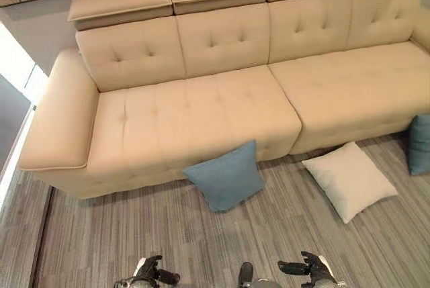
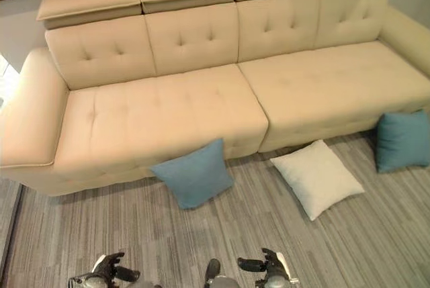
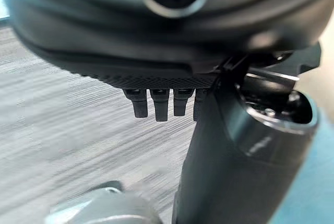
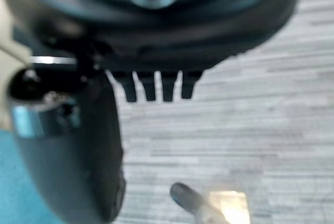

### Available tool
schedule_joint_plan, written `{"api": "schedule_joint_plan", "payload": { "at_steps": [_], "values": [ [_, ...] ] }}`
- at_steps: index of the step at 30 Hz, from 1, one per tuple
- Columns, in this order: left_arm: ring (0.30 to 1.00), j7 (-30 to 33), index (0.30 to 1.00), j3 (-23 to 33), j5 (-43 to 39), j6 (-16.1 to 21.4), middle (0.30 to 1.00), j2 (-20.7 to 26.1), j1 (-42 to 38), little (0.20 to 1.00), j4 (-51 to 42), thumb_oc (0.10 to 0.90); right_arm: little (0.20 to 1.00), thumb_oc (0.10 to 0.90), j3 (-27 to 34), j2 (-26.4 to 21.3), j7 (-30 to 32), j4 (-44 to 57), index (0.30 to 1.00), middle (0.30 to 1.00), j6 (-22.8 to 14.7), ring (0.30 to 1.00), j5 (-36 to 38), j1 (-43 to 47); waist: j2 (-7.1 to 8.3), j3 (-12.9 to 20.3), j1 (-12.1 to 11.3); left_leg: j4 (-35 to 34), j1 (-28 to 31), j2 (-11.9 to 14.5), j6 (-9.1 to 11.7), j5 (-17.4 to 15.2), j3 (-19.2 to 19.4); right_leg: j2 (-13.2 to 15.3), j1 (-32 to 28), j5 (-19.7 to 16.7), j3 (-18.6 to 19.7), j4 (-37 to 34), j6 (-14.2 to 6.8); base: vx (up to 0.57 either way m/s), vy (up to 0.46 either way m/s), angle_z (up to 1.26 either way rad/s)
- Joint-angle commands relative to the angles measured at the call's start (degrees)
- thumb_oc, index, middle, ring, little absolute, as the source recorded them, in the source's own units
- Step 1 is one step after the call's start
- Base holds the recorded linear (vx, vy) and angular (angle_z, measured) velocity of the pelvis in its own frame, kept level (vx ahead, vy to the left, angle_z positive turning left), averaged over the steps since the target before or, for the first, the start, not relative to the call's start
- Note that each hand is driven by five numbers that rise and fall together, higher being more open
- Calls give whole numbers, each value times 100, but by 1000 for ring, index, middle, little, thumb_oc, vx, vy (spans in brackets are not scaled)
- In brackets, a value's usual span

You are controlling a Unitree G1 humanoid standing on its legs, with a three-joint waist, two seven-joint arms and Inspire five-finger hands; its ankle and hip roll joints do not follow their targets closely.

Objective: Pick up all the scattered cushions and arrange them neatly on the sofa.

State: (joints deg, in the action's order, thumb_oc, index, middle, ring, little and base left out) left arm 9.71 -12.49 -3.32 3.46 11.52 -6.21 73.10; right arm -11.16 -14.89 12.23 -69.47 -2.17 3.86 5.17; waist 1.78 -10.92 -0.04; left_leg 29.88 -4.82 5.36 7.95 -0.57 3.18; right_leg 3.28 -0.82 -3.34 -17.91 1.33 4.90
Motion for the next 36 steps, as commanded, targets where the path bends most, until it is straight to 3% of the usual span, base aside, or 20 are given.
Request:
{"api": "schedule_joint_plan", "payload": {
  "at_steps": [1,2,3,4,5,8,10,16,17,18,20,22,23,24,27,28,29,30,33,36],
  "values": [
    [900,20,900,-241,-2,-9,900,-22,33,900,-90,800,900,800,-60,-227,149,-2,900,900,-126,900,207,85,163,-205,-17,-712,-218,-344,-589,-651,452,106,-242,864,97,-121,-675,288,-33,22],
    [900,17,900,-263,27,-19,900,-25,45,900,-75,800,900,800,-81,-221,152,14,900,900,-127,900,191,58,149,-188,-27,-1226,-291,-399,-618,-632,475,65,-302,940,104,-165,-706,212,-8,23],
    [900,17,900,-263,27,-19,900,-25,45,900,-75,800,900,800,-82,-221,152,14,900,900,-127,900,191,57,151,-189,-26,-1233,-286,-402,-618,-628,475,68,-304,941,103,-165,-706,225,15,25],
    [900,10,900,-286,73,-26,900,-23,60,900,-59,800,900,800,-92,-221,157,16,900,900,-120,900,182,43,118,-179,-49,-1605,-429,-415,-611,-405,517,-1,-387,1001,110,-204,-724,276,46,16],
    [900,-5,900,-298,139,-44,900,-10,114,900,-34,800,900,800,-107,-217,168,22,900,900,-109,900,166,5,13,-144,-105,-2357,-514,-383,-543,87,567,-156,-538,1147,161,-222,-730,276,46,10],
    [900,4,900,-300,146,-41,900,13,135,900,-33,800,900,800,-122,-214,192,12,900,900,-103,900,154,2,28,-154,-137,-2523,-692,-374,-443,230,654,-208,-735,1319,213,-212,-743,291,30,15],
    [900,-9,900,-221,124,-50,900,22,196,900,-6,800,900,800,-110,-169,175,25,900,900,-97,900,133,-36,-7,-101,-182,-2737,-574,-355,-543,324,707,-276,-775,1351,258,-116,-738,248,109,-4],
    [900,4,900,-97,127,-70,900,76,284,900,34,800,900,800,-138,-76,91,-48,900,900,-49,900,-54,-72,60,158,-309,-2699,-140,-636,-857,-32,579,85,-636,1382,326,987,-1062,280,139,-31],
    [900,34,900,-66,103,-73,900,115,279,900,-18,800,900,800,-146,-66,69,-21,900,900,-20,900,-98,-56,40,142,-295,-2728,73,-716,-1010,-170,577,316,-298,1000,272,1772,-1286,202,145,1],
    [900,33,900,-66,103,-73,900,113,277,900,-17,800,900,800,-145,-67,69,-21,900,900,-19,900,-98,-55,32,157,-298,-2727,53,-706,-1009,-164,577,305,-282,985,273,1761,-1283,187,146,-4],
    [900,47,900,-69,58,-71,900,169,224,900,-76,800,900,800,-150,-61,57,21,900,900,-1,900,-74,-17,-4,60,-225,-2697,238,-773,-1134,-288,496,433,47,608,385,2571,-1407,138,97,7],
    [900,45,900,-70,13,-61,900,198,209,900,-73,800,900,800,-150,-54,55,48,900,900,-15,900,-78,-10,-94,33,-190,-2707,364,-744,-1173,-370,452,535,340,524,360,2948,-1346,164,57,39],
    [900,45,900,-75,14,-61,900,211,192,900,-70,800,900,800,-152,-50,52,73,900,900,-26,900,-83,12,-132,13,-177,-2716,425,-722,-1171,-405,429,603,438,570,306,2883,-1282,323,-35,31],
    [900,31,900,-89,33,-54,900,232,155,900,-58,800,900,800,-166,-58,34,107,900,900,-46,900,-100,50,-161,-19,-157,-2794,614,-682,-1106,-546,339,781,511,880,203,2482,-1216,210,-58,18],
    [900,23,900,-96,47,-46,900,233,130,900,-48,800,900,800,-165,-70,30,133,900,900,-46,900,-114,91,-193,-71,-135,-2788,632,-616,-1073,-520,321,814,566,874,140,2170,-1123,182,-133,6],
    [900,41,900,-116,91,-30,900,239,91,900,-30,800,900,800,-169,-96,21,190,900,900,-26,900,-109,155,-128,-121,-53,-2757,740,-610,-949,-632,159,865,770,550,512,982,-1226,209,-190,6],
    [900,41,900,-116,91,-30,900,240,90,900,-29,800,900,800,-169,-96,21,189,900,900,-25,900,-109,156,-128,-110,-52,-2758,725,-609,-949,-625,158,863,776,533,509,963,-1225,380,-332,3],
    [900,45,900,-148,129,-7,900,242,71,900,-8,800,900,800,-185,-120,8,235,900,900,-16,900,-116,157,-69,-131,49,-2797,823,-629,-888,-669,-1,725,943,322,992,520,-1329,172,-142,8],
    [900,33,900,-160,170,20,900,229,64,900,29,800,900,800,-195,-127,-25,250,900,900,-16,900,-125,112,-22,-126,100,-2845,935,-580,-818,-709,-123,597,939,288,1253,452,-1378,195,-180,41],
    [900,50,900,-162,119,22,900,177,115,900,81,800,900,800,-224,-130,-24,250,900,900,-48,900,-139,95,3,-69,120,-2813,946,-419,-682,-708,-182,542,839,307,1132,441,-1281,261,-365,47]
  ]
}}
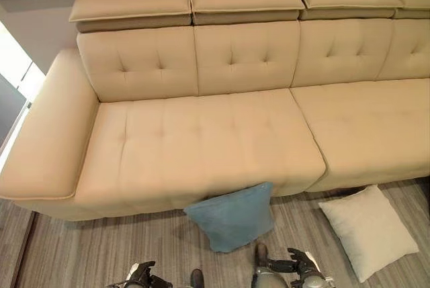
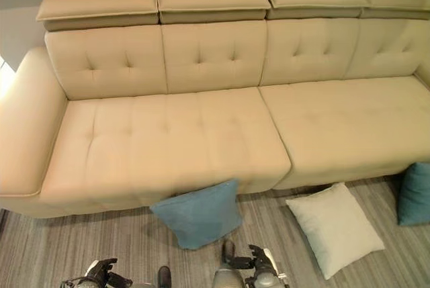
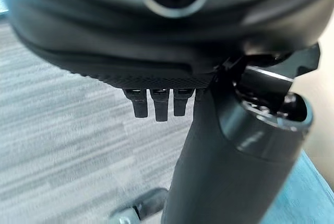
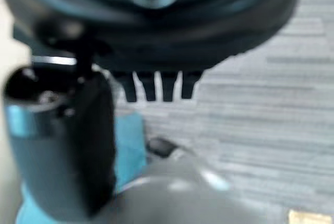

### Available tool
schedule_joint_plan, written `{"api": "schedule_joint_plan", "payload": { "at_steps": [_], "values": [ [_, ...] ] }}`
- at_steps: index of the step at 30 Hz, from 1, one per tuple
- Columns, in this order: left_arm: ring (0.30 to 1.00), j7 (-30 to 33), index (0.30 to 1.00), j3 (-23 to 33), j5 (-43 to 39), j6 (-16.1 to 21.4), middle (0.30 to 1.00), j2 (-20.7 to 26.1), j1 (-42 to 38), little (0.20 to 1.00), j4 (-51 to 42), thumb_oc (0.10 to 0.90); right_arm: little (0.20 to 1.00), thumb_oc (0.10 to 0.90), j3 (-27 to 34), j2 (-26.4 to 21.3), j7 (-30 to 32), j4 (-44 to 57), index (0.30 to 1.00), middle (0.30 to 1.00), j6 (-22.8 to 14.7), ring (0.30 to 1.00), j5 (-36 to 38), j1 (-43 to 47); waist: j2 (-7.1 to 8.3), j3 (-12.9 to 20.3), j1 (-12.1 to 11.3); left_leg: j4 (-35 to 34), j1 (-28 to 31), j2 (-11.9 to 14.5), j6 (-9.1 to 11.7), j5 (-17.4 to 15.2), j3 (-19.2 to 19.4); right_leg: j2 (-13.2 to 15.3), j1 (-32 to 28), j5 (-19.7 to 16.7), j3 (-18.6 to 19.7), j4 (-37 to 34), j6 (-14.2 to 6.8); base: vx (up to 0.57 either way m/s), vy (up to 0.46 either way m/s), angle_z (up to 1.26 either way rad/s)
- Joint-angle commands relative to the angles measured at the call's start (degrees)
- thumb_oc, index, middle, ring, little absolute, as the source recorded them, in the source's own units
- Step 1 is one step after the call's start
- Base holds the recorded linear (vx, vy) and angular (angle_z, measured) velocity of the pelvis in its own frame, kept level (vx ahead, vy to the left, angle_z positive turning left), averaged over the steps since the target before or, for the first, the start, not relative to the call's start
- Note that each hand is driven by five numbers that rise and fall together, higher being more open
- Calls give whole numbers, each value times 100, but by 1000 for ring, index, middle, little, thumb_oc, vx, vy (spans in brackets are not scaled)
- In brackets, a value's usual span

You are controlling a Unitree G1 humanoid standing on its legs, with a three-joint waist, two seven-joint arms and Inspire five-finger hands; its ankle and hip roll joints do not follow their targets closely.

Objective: Pick up all the scattered cushions and arrange them neatly on the sofa.

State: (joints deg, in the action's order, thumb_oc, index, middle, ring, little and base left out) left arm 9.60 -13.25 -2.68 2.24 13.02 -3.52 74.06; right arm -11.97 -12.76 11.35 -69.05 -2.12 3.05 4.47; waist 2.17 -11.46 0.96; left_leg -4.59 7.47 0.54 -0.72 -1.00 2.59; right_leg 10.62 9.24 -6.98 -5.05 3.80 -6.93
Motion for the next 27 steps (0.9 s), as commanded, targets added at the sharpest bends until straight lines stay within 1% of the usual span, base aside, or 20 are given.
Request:
{"api": "schedule_joint_plan", "payload": {
  "at_steps": [1,2,3,4,7,8,9,11,13,14,15,16,17,18,19,20,21,23,26,27],
  "values": [
    [900,43,900,-96,41,152,900,3,-147,900,-30,800,900,800,-127,-361,66,212,900,900,-75,900,-42,149,-36,-20,26,751,-358,127,248,-673,-137,-208,-207,707,-217,162,-62,95,-218,19],
    [900,39,900,-114,12,165,900,-28,-166,900,-35,800,900,800,-120,-393,99,237,900,900,-121,900,-4,169,-31,-61,45,972,-500,220,355,-669,-97,-208,-278,761,-369,105,-7,47,-383,47],
    [900,74,900,-179,-65,173,900,-54,-262,900,-133,800,900,800,-100,-467,150,345,900,900,-170,900,118,217,5,-239,73,1661,-1012,476,500,-452,142,-179,-345,846,-531,41,128,-6,-292,66],
    [900,74,900,-180,-65,172,900,-55,-263,900,-134,800,900,800,-99,-468,150,345,900,900,-170,900,118,218,0,-233,80,1690,-1038,482,502,-464,132,-183,-337,846,-540,42,131,-68,-244,84],
    [900,140,900,-253,-269,251,900,-87,-450,900,-408,800,900,800,-156,-629,265,492,900,900,-224,900,212,350,-13,-524,63,2291,-1606,647,458,-244,302,-286,-376,1002,-750,-9,362,-33,-197,37],
    [900,140,900,-254,-269,250,900,-89,-451,900,-409,800,900,800,-155,-631,265,492,900,900,-224,900,212,350,-24,-538,55,2316,-1599,661,461,-267,304,-298,-388,1010,-746,-3,365,-11,-184,28],
    [900,179,900,-292,-387,293,900,-90,-543,900,-527,800,900,800,-158,-678,341,534,900,900,-254,900,278,450,-44,-615,40,2211,-1839,581,421,-324,342,-333,-308,1071,-804,-3,400,2,-74,26],
    [900,194,900,-319,-433,317,900,-84,-598,900,-606,800,900,800,-162,-700,378,581,900,900,-273,900,318,525,-59,-652,27,2088,-2004,501,397,-322,358,-354,-221,1085,-827,7,407,-18,-64,26],
    [900,212,900,-398,-521,360,900,-68,-720,900,-739,800,900,800,-132,-733,453,665,900,900,-298,900,452,659,-131,-748,22,1699,-2260,461,386,-104,515,-417,1,1107,-881,55,399,3,-7,20],
    [900,240,900,-419,-528,362,900,-44,-714,900,-793,800,900,800,-147,-768,469,721,900,900,-298,900,480,692,-216,-762,-15,1384,-2148,477,422,-135,564,-493,45,1252,-872,146,361,18,53,17],
    [900,285,900,-474,-639,423,900,3,-896,900,-931,800,900,800,-125,-740,530,904,900,900,-351,900,659,877,-229,-855,13,1191,-2249,517,445,-62,615,-504,398,1250,-886,340,345,42,47,8],
    [900,285,900,-474,-639,423,900,4,-896,900,-932,800,900,800,-124,-740,531,905,900,900,-349,900,660,877,-229,-849,12,1193,-2257,516,444,-63,615,-502,407,1252,-886,346,345,-136,45,-7],
    [900,365,900,-605,-732,485,900,47,-1071,900,-1030,800,900,800,-130,-751,630,1077,900,900,-451,900,834,1089,-248,-994,25,1322,-2659,408,409,-64,471,-429,898,1252,-886,655,360,-91,28,-28],
    [900,365,900,-604,-732,485,900,47,-1074,900,-1029,800,900,800,-130,-751,630,1077,900,900,-451,900,834,1091,-248,-985,28,1328,-2676,406,408,-65,468,-426,915,1256,-888,665,359,-136,85,-28],
    [900,391,900,-660,-785,527,900,64,-1160,900,-1164,800,900,800,-117,-774,691,1249,900,900,-511,900,983,1276,-267,-1012,7,1377,-2976,367,360,-39,516,-384,1318,1209,-841,818,366,-45,59,-4],
    [900,391,900,-660,-786,526,900,65,-1161,900,-1163,800,900,800,-117,-774,691,1248,900,900,-511,900,984,1278,-266,-1002,6,1382,-2991,366,358,-40,517,-382,1335,1211,-839,826,366,-98,106,15],
    [900,434,900,-671,-942,587,900,126,-1263,900,-1288,800,900,800,-93,-806,763,1340,900,900,-554,900,1145,1533,-298,-1076,-47,1450,-3349,340,334,16,501,-291,1746,1204,-832,1044,351,-86,70,23],
    [900,449,900,-689,-973,610,900,152,-1306,900,-1361,800,900,800,-97,-848,786,1398,900,900,-573,900,1201,1636,-307,-1088,-69,1497,-3537,327,325,34,503,-234,1917,1209,-824,1122,348,-70,54,15],
    [900,550,900,-726,-1160,732,900,312,-1512,900,-1779,800,900,800,-136,-992,924,1554,900,900,-657,900,1292,2082,-390,-1253,-127,1778,-4233,274,299,55,446,-59,2540,1243,-818,1461,335,-83,39,24],
    [900,550,900,-726,-1160,732,900,312,-1512,900,-1779,800,900,800,-136,-992,924,1554,900,900,-657,900,1292,2082,-390,-1251,-126,1779,-4235,274,299,55,446,-59,2543,1243,-818,1462,335,-83,22,31]
  ]
}}
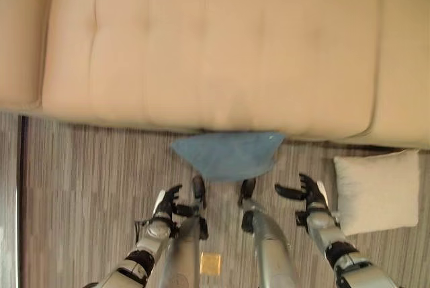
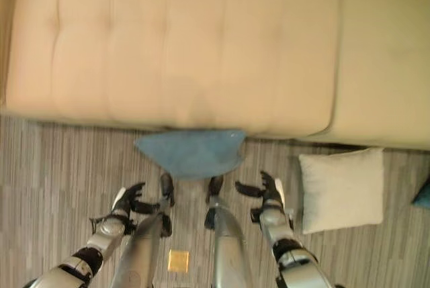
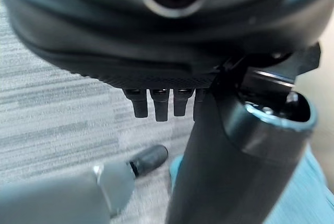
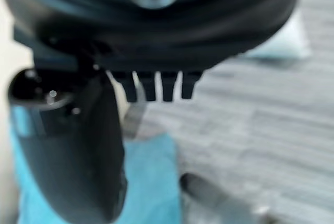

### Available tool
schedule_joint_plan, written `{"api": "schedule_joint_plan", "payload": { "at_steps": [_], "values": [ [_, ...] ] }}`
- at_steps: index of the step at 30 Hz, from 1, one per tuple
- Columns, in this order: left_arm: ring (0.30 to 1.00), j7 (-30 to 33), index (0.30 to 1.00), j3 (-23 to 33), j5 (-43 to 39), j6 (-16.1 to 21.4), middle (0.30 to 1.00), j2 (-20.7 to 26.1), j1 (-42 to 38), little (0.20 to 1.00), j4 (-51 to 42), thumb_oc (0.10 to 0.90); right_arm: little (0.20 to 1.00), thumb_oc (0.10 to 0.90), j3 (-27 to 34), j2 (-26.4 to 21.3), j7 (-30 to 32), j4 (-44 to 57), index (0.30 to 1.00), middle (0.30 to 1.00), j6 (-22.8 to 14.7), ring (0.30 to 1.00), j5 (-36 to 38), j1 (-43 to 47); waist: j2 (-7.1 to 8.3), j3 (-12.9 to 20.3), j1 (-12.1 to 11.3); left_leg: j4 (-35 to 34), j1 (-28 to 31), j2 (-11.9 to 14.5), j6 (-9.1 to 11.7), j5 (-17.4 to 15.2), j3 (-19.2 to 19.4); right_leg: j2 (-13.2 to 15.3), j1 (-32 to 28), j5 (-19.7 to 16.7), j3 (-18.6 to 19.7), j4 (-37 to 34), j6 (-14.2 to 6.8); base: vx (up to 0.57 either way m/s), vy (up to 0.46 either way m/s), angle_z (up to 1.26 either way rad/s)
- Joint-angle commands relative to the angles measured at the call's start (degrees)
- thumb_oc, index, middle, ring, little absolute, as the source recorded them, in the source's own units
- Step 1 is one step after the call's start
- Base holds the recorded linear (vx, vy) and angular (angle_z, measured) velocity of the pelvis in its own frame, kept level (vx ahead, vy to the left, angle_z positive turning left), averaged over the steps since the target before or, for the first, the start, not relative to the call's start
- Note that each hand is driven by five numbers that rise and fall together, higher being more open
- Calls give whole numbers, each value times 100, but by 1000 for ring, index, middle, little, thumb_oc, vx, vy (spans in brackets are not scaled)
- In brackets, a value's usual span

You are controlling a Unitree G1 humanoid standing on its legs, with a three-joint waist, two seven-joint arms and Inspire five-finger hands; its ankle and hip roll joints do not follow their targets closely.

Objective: Pick up all the scattered cushions and arrange them neatly on the sofa.

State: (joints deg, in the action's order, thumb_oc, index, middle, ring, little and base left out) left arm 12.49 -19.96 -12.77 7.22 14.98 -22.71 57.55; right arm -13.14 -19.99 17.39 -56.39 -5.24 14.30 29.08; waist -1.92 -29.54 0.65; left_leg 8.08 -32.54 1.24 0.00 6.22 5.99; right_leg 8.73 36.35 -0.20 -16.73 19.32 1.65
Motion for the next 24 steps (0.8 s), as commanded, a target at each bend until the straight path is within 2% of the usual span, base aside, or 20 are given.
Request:
{"api": "schedule_joint_plan", "payload": {
  "at_steps": [1,5,7,13,17,24],
  "values": [
    [900,319,900,-56,-227,305,900,243,279,900,-352,800,900,800,-42,-401,379,349,900,900,-380,900,183,-72,-9,440,-119,693,-594,201,220,-685,87,194,160,563,366,76,-527,-90,23,28],
    [900,443,900,-24,-308,389,900,410,100,900,-715,800,900,800,-43,-553,541,507,900,900,-450,900,193,346,-51,380,-156,889,-1140,217,209,-696,58,272,702,568,390,305,-543,-62,21,18],
    [900,599,900,-17,-417,475,900,510,-178,900,-953,800,900,800,-80,-654,725,543,900,900,-491,900,180,831,-67,329,-200,1042,-1647,227,194,-705,3,323,1184,567,409,473,-563,-52,-2,11],
    [900,945,900,-13,-448,524,900,626,-921,900,-1130,800,900,800,-261,-742,1079,659,900,900,-498,900,23,1645,-31,232,-190,1223,-2491,287,204,-653,-92,394,1973,552,421,683,-603,-23,-13,8],
    [900,1125,900,-38,-425,544,900,626,-1226,900,-1388,800,900,800,-304,-709,1318,977,900,900,-470,900,-242,1699,37,233,-116,1110,-2753,293,218,-551,-162,375,2243,515,402,615,-631,-2,-25,3],
    [900,1296,900,-37,-257,489,900,561,-1312,900,-1537,800,900,800,-190,-646,1736,1204,900,900,-285,900,-910,1404,121,386,-19,750,-2793,232,227,-434,-203,301,2337,409,403,370,-659,4,-16,3]
  ]
}}
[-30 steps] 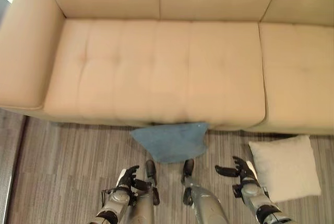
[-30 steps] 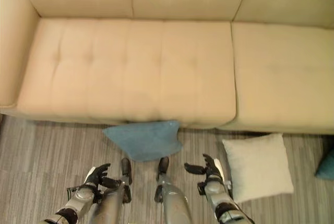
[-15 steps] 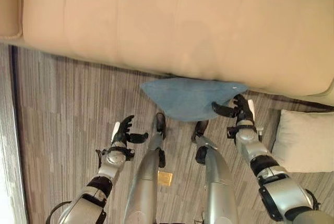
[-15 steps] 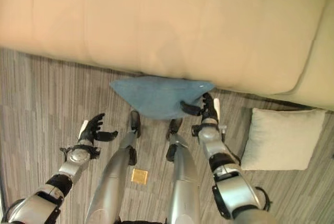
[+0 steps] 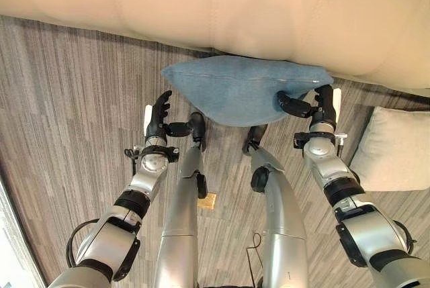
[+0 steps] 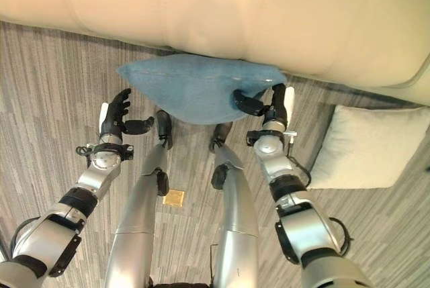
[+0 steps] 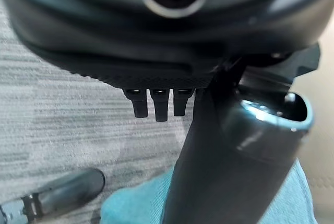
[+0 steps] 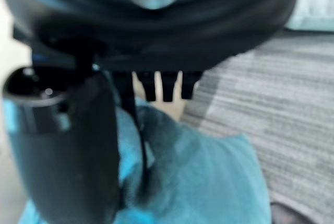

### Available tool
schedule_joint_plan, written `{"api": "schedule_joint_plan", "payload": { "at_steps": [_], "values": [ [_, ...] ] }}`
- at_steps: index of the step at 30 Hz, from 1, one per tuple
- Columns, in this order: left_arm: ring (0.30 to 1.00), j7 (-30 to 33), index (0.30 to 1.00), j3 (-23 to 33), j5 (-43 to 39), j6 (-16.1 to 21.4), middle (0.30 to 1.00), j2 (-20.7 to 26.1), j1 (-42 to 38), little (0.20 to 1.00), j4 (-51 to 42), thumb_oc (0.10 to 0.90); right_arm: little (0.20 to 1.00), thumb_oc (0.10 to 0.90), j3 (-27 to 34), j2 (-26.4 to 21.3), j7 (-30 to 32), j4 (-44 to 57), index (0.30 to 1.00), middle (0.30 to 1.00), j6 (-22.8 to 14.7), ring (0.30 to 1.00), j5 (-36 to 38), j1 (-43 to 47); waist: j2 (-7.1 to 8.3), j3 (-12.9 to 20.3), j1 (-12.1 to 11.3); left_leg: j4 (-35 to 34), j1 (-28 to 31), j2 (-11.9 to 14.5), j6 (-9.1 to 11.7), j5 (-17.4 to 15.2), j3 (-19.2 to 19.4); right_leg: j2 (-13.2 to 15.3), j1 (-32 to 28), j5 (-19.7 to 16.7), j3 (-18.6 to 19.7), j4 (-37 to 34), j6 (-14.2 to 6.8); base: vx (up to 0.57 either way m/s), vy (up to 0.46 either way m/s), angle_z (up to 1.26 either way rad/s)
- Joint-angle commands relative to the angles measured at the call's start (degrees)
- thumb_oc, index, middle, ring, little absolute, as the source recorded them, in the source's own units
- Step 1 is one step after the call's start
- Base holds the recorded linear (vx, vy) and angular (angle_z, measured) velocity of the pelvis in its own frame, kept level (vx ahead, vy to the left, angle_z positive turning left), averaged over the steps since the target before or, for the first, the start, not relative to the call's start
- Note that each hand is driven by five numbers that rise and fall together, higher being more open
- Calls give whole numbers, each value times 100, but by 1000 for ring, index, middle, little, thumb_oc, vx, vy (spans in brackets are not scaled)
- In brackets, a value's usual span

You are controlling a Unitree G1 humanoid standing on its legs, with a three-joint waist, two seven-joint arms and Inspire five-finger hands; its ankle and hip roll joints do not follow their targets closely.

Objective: Pick up all the scattered cushions and arrange them neatly on the sofa.

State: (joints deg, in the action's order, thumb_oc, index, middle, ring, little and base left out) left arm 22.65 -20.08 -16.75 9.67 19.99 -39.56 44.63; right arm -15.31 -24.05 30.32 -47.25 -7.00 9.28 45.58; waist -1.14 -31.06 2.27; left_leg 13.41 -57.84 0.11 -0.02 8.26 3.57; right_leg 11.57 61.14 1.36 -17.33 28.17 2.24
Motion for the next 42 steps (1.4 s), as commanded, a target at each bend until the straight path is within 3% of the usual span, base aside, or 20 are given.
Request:
{"api": "schedule_joint_plan", "payload": {
  "at_steps": [1,7,15,21,28,35,42],
  "values": [
    [900,338,900,-12,209,221,900,59,378,900,-307,800,900,800,90,-260,533,403,900,900,-58,900,-570,-355,55,577,-154,88,-226,328,241,-611,45,-3,-146,216,486,-616,-738,0,0,0],
    [900,386,900,58,250,183,900,76,417,900,-375,800,900,800,181,-268,610,607,900,900,11,900,-725,-517,66,650,-129,-142,-156,310,251,-538,106,-29,-109,130,547,-758,-793,6,8,-4],
    [900,642,900,303,80,166,900,-56,612,900,-411,800,900,800,106,-122,938,1075,900,900,397,900,-1336,-471,-19,655,-85,-508,-82,311,281,-367,265,-82,-11,1,630,-976,-821,2,-1,-9],
    [900,718,900,388,-39,167,900,-221,775,900,-356,800,900,800,132,91,1026,1204,900,900,403,900,-1420,-626,-42,762,-48,-819,17,315,281,-234,351,-159,-24,-172,642,-1299,-872,1,-11,-9],
    [900,547,900,420,-207,200,900,-202,802,900,-536,800,900,800,150,150,493,1084,900,900,-10,900,-559,-561,-137,857,-128,-813,-64,263,222,-213,360,-139,209,-161,721,-1111,-860,-5,1,-5],
    [900,382,900,390,-514,329,900,-173,609,900,-657,800,900,800,-13,140,286,946,900,900,-92,900,-348,-201,-187,896,-163,-790,-196,268,218,-182,333,-142,349,-166,738,-1055,-849,-2,0,-1],
    [900,256,900,93,-1067,421,900,-360,-290,900,-310,800,900,800,-417,577,-26,788,900,900,-328,900,280,499,-137,1043,-125,-692,-459,285,231,-172,277,-192,576,-194,743,-974,-831,0,0,0]
  ]
}}
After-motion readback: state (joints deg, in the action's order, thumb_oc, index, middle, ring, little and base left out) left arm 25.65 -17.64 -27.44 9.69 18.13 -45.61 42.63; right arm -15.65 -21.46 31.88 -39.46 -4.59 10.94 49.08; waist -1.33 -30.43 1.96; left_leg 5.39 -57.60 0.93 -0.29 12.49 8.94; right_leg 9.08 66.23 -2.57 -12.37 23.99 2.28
